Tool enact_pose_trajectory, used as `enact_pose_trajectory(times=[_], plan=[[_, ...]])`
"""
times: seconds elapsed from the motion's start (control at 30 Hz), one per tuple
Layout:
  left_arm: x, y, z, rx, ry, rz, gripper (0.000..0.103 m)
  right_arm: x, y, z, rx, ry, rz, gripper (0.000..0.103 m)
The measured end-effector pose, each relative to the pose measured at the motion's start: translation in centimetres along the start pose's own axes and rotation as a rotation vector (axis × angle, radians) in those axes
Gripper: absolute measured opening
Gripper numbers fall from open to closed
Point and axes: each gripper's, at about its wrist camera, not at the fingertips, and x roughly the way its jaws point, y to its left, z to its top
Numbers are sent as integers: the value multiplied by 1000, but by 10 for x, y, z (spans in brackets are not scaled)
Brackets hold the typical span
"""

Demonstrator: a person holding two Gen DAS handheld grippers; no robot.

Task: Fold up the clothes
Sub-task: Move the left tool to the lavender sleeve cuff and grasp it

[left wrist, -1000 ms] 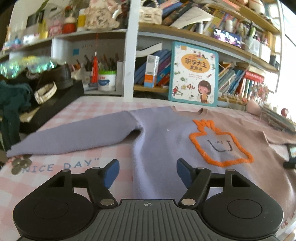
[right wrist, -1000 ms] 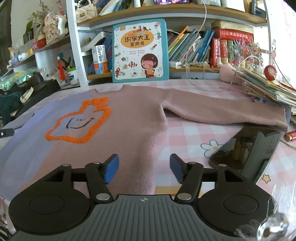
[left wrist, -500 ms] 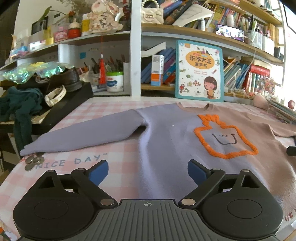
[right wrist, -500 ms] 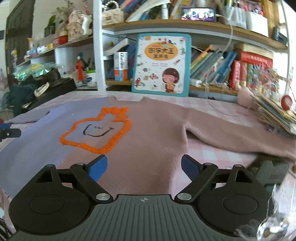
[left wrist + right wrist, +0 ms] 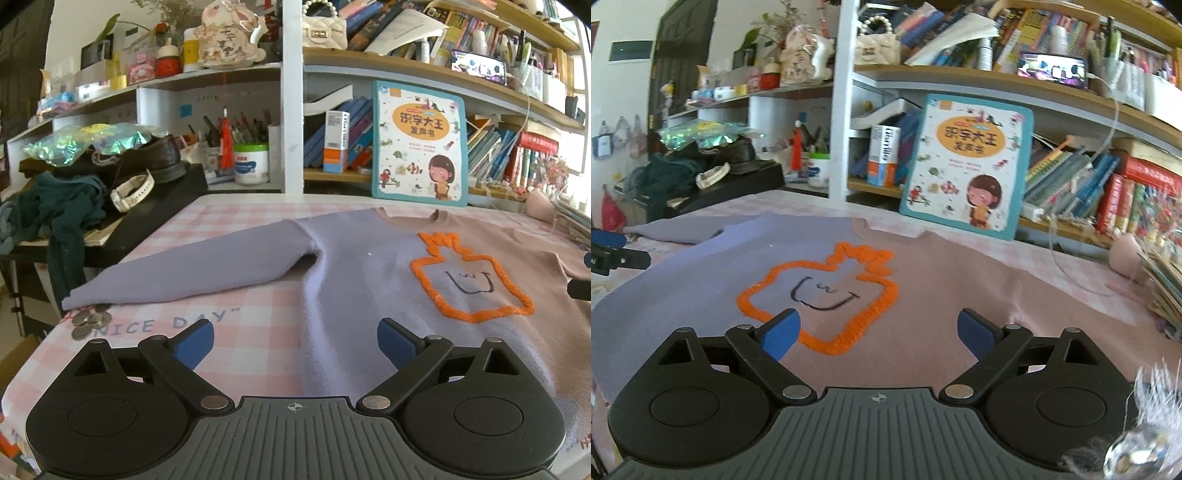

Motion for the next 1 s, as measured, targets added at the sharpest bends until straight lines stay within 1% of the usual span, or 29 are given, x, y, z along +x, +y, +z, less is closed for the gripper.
enact_pose_trajectory(times=[0.23,0.47,0.63,0.73,1.0], plan=[[2,14,4,-27,18,44,97,13,2,0,18,-4,54,92],[3,38,8,-70,0,117,97,20,3,-5,22,21,80,92],[10,52,11,-61,-10,183,97,18,2,-5,27,9,66,93],[15,60,13,-52,-15,218,97,18,4,-5,16,10,55,96],[36,90,12,-95,-3,306,97,23,14,-5,-49,41,67,96]])
